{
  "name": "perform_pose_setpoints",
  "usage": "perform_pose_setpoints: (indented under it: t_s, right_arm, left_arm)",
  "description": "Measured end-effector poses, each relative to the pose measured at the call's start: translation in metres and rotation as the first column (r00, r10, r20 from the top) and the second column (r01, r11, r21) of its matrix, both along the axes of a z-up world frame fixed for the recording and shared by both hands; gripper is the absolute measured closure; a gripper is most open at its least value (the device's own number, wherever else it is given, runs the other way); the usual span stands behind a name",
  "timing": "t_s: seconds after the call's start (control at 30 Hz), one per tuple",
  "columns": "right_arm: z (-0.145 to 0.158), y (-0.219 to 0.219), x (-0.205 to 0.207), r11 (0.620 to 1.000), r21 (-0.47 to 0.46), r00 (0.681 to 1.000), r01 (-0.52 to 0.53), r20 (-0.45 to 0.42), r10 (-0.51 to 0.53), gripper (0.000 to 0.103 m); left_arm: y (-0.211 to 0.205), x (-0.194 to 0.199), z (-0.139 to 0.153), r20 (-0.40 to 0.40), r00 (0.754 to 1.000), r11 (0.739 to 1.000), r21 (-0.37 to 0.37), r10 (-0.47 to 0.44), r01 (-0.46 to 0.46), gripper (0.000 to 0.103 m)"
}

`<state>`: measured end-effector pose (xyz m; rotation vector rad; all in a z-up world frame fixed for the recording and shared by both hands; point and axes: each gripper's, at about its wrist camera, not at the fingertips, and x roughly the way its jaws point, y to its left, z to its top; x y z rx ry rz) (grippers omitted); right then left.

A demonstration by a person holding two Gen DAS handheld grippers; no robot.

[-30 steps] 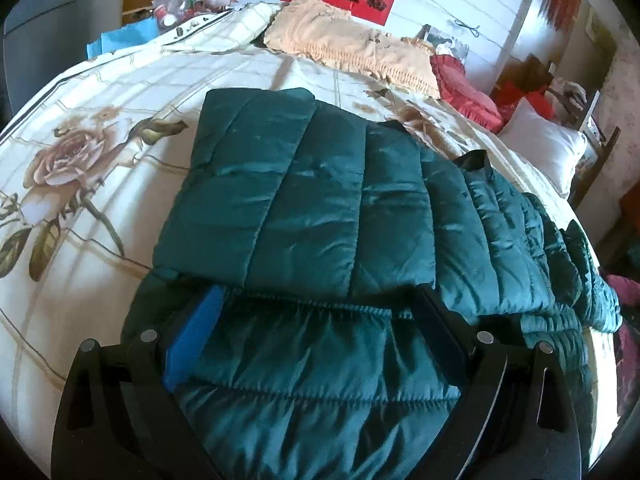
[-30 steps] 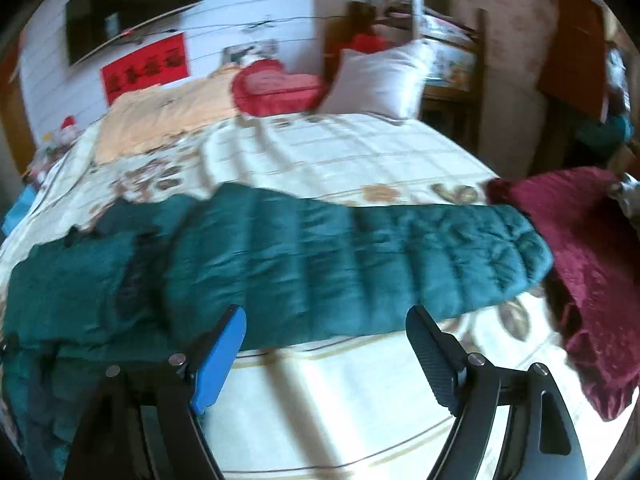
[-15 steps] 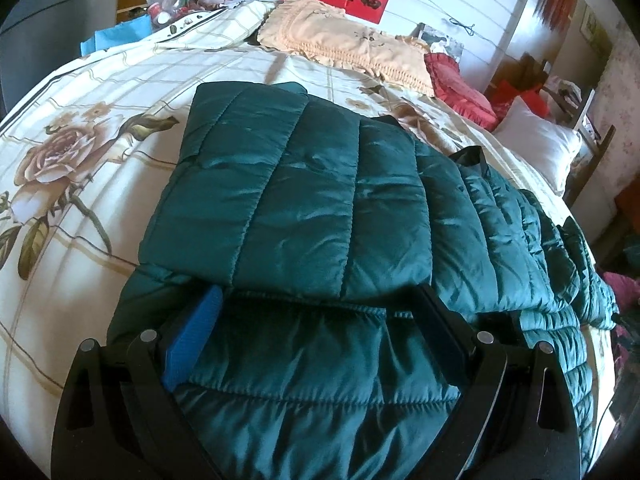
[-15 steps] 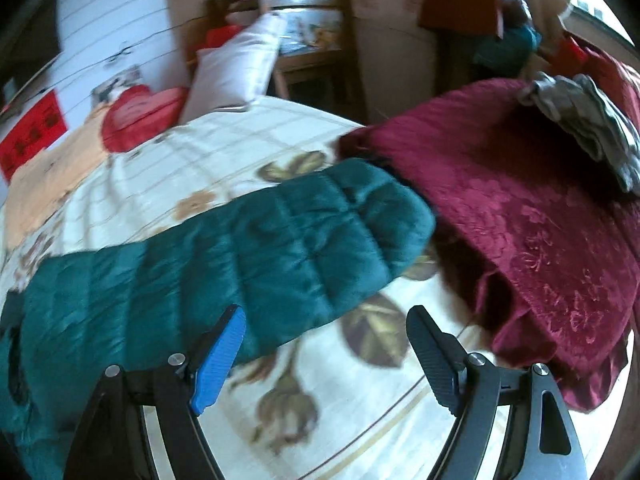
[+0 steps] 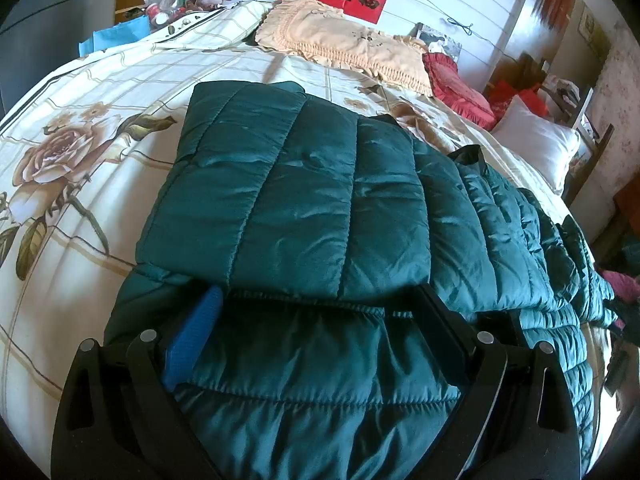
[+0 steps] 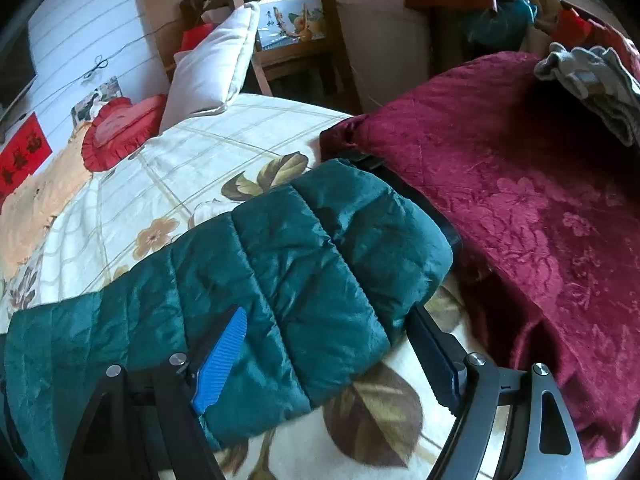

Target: Fold large clothes

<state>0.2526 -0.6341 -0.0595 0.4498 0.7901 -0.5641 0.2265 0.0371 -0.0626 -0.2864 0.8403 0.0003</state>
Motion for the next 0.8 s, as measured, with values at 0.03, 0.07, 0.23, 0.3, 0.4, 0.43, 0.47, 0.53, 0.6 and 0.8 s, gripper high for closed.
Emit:
perform_pose_setpoints:
  t_s: [0.03, 0.07, 0.23, 0.3, 0.4, 0.43, 0.47, 0.53, 0.6, 0.8]
  right_arm:
    - [0.0, -0.001, 0.001, 1.0, -0.006, 1.0, 0.007, 0.008, -0.007, 0.023]
    - [0.0, -0.003, 0.002, 1.0, -0.008, 1.0, 0.01, 0.01, -0.01, 0.023]
    - [0.0, -0.008, 0.01, 1.0, -0.007, 1.0, 0.022, 0.015, -0.021, 0.036]
    - [0.002, -0.009, 0.011, 1.0, -0.021, 1.0, 0.013, 0.013, -0.013, 0.063]
    - [0.003, -0.014, 0.01, 1.0, -0.014, 1.0, -0.004, 0.026, 0.004, 0.082]
    - [0.005, -0.014, 0.009, 1.0, -0.009, 0.999, -0.01, 0.033, 0.01, 0.087]
    - [0.007, -0.015, 0.007, 1.0, 0.0, 0.999, -0.02, 0.048, 0.02, 0.09]
    - [0.018, -0.015, 0.0, 0.999, 0.013, 0.994, -0.043, 0.101, 0.041, 0.092]
    - [0.033, -0.014, -0.008, 0.996, 0.036, 0.983, -0.08, 0.169, 0.073, 0.093]
    - [0.076, 0.006, -0.027, 0.978, 0.036, 0.938, -0.208, 0.29, 0.189, 0.094]
  left_arm:
    - [0.0, 0.0, 0.0, 0.0, 1.0, 1.0, 0.0, 0.0, 0.0, 0.008]
    - [0.0, 0.0, 0.0, 0.0, 1.0, 1.0, 0.0, 0.0, 0.0, 0.008]
    - [0.0, 0.0, 0.0, 0.0, 1.0, 1.0, 0.0, 0.0, 0.0, 0.008]
    - [0.0, 0.0, 0.0, 0.001, 1.0, 1.0, 0.001, 0.0, 0.0, 0.008]
    - [0.001, 0.0, 0.0, 0.001, 1.0, 1.0, 0.0, 0.0, 0.0, 0.008]
    - [0.0, 0.0, 0.0, 0.001, 1.0, 1.0, 0.0, 0.0, 0.0, 0.008]
    - [0.0, 0.0, 0.0, 0.001, 1.0, 1.0, 0.0, 0.0, 0.0, 0.008]
    - [0.0, 0.0, -0.001, 0.001, 1.0, 1.0, 0.0, 0.0, 0.0, 0.008]
    - [0.001, -0.001, -0.001, 0.002, 1.0, 1.0, -0.003, 0.0, 0.0, 0.008]
    - [0.0, -0.001, -0.001, 0.002, 1.0, 1.0, -0.003, 0.0, 0.0, 0.008]
